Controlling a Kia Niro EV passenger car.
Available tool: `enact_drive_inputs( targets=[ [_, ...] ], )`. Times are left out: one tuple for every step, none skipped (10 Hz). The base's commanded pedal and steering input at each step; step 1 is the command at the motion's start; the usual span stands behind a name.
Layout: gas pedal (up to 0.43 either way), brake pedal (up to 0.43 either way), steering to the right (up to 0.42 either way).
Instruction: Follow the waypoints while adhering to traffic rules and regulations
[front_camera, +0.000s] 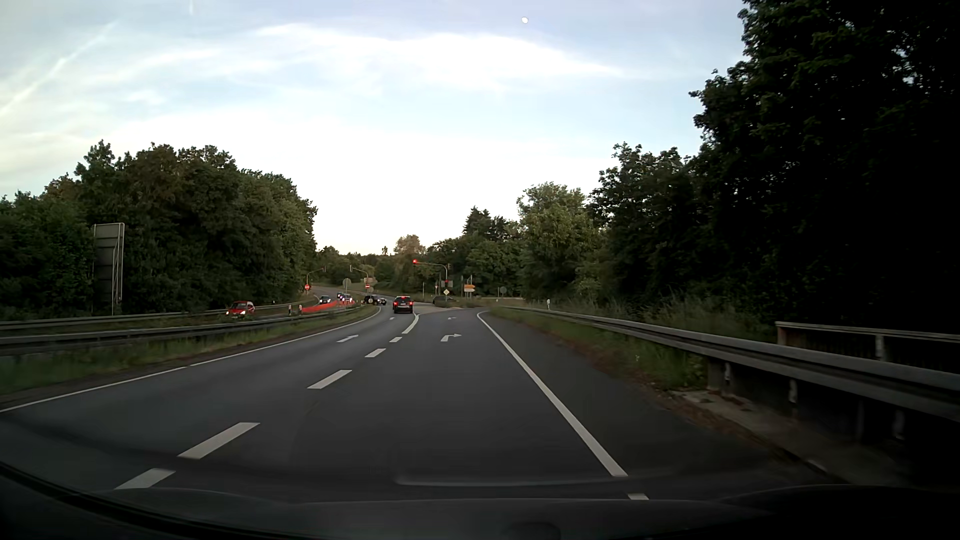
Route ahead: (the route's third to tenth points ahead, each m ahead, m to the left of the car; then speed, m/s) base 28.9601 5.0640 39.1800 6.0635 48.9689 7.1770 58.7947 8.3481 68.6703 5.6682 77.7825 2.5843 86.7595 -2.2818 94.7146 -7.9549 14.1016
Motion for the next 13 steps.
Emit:
enact_drive_inputs(
  targets=[
    [0.0, 0.116, -0.01],
    [0.0, 0.116, -0.01],
    [0.0, 0.122, -0.01],
    [0.0, 0.122, -0.01],
    [0.0, 0.14, -0.01],
    [0.0, 0.152, -0.01],
    [0.0, 0.159, -0.01],
    [0.0, 0.171, -0.01],
    [0.0, 0.177, -0.01],
    [0.0, 0.183, -0.009],
    [0.0, 0.189, -0.009],
    [0.0, 0.195, -0.009],
    [0.0, 0.195, -0.008]
  ],
)
